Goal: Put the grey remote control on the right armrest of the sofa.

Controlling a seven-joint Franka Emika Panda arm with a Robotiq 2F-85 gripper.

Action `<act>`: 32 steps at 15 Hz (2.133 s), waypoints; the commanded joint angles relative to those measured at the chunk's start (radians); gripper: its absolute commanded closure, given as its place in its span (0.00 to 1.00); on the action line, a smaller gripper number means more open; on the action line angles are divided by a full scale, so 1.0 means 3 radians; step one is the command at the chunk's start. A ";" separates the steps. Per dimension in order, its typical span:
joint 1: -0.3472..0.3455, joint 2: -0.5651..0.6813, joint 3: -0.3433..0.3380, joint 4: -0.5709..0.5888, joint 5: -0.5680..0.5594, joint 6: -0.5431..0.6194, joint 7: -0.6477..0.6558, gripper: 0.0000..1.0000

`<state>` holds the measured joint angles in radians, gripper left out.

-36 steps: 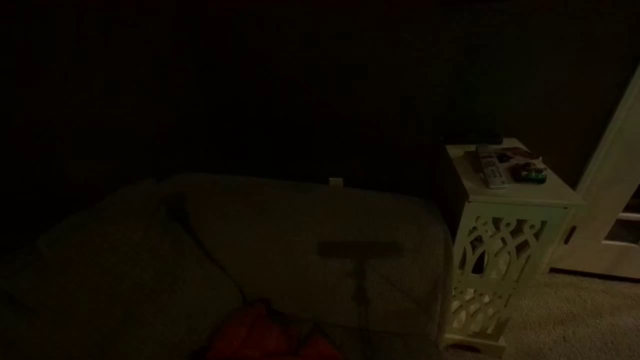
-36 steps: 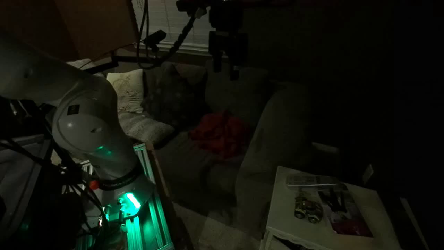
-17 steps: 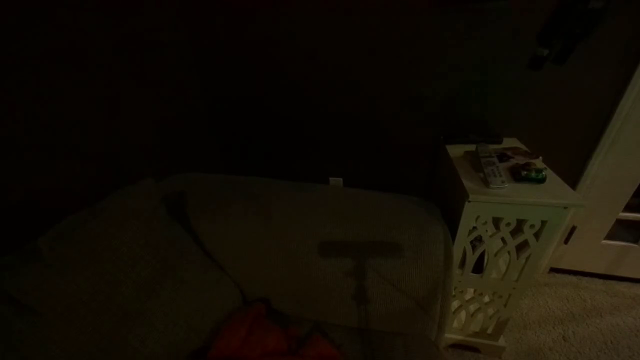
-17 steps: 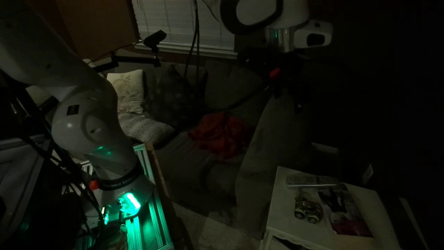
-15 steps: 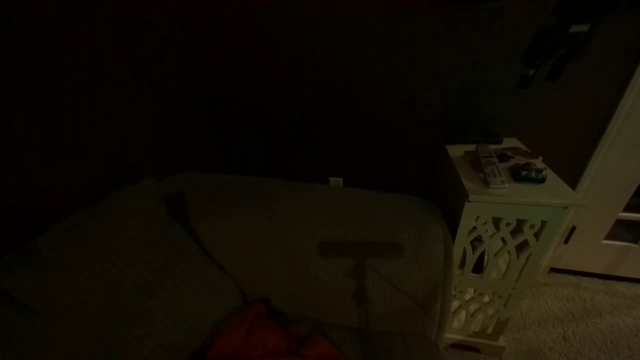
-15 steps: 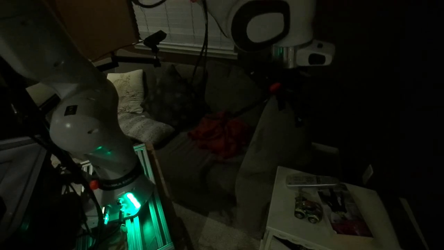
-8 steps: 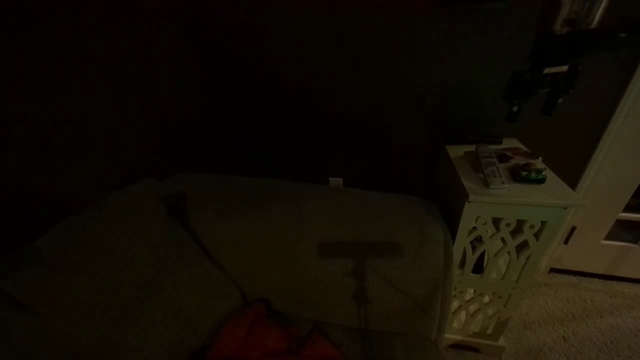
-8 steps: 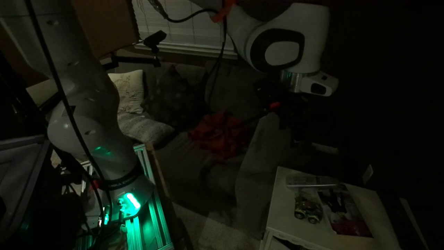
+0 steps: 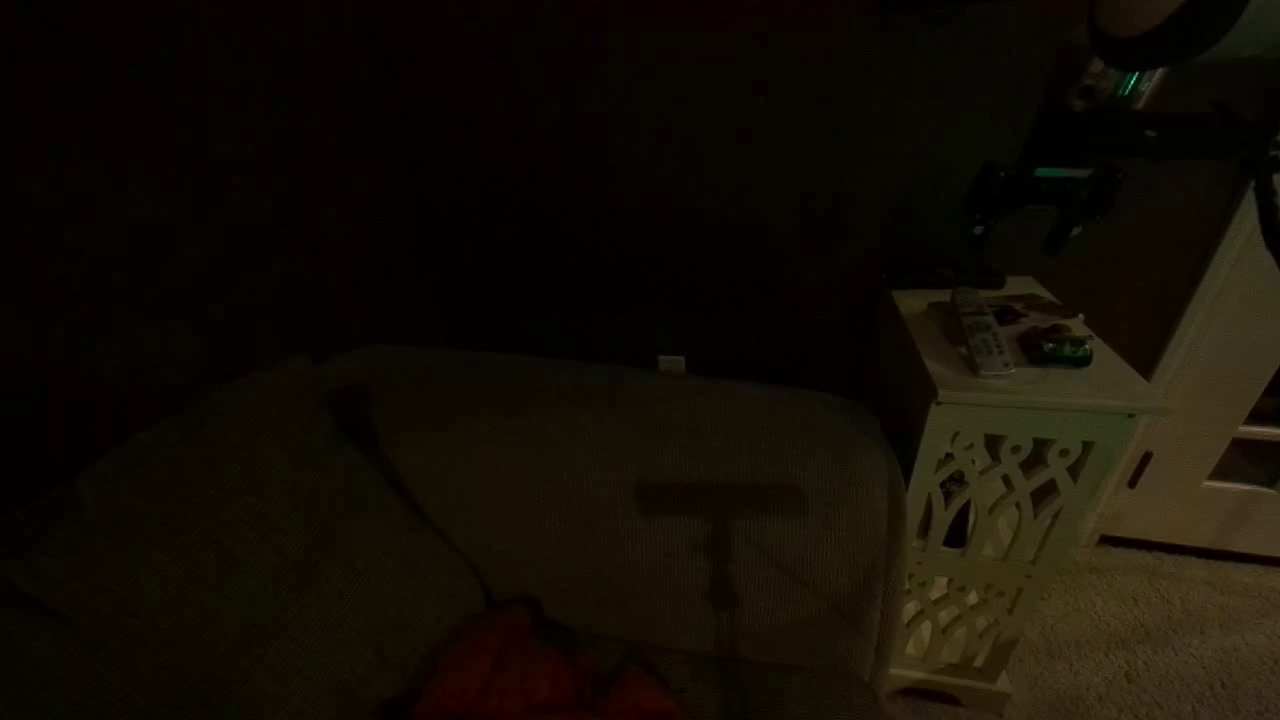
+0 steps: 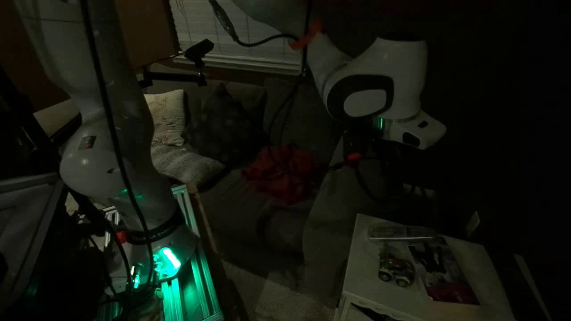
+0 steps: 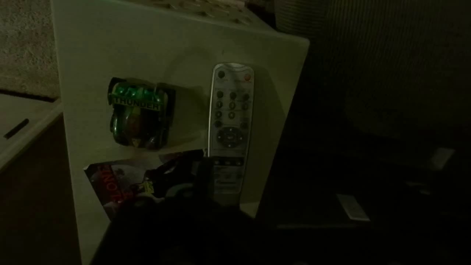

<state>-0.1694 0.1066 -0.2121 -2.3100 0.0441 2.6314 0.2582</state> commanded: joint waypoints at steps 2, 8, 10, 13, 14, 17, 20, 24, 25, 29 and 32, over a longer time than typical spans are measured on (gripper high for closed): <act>0.0013 0.0637 -0.0105 0.0377 -0.0069 0.0259 0.0371 0.00; -0.0029 0.1071 -0.0156 0.0735 0.0010 0.0081 0.0191 0.00; -0.0060 0.1192 -0.0131 0.0827 0.0031 0.0005 0.0117 0.00; -0.0061 0.1328 -0.0148 0.0940 -0.0023 -0.0151 0.0054 0.00; -0.0069 0.1368 -0.0146 0.0975 -0.0032 -0.0203 0.0019 0.00; -0.0105 0.1455 -0.0111 0.1063 -0.0012 -0.0302 -0.0096 0.00; -0.0130 0.1507 -0.0072 0.1122 0.0008 -0.0371 -0.0208 0.00; -0.0157 0.1541 -0.0020 0.1172 0.0034 -0.0449 -0.0284 0.00; -0.0150 0.1544 -0.0023 0.1173 0.0030 -0.0445 -0.0268 0.00; -0.0080 0.1468 -0.0086 0.1110 0.0031 -0.0438 -0.0056 0.41; -0.0067 0.1421 -0.0083 0.1085 0.0044 -0.0434 0.0021 0.62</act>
<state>-0.1954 0.5515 -0.2359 -1.9866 0.0386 2.5293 0.2376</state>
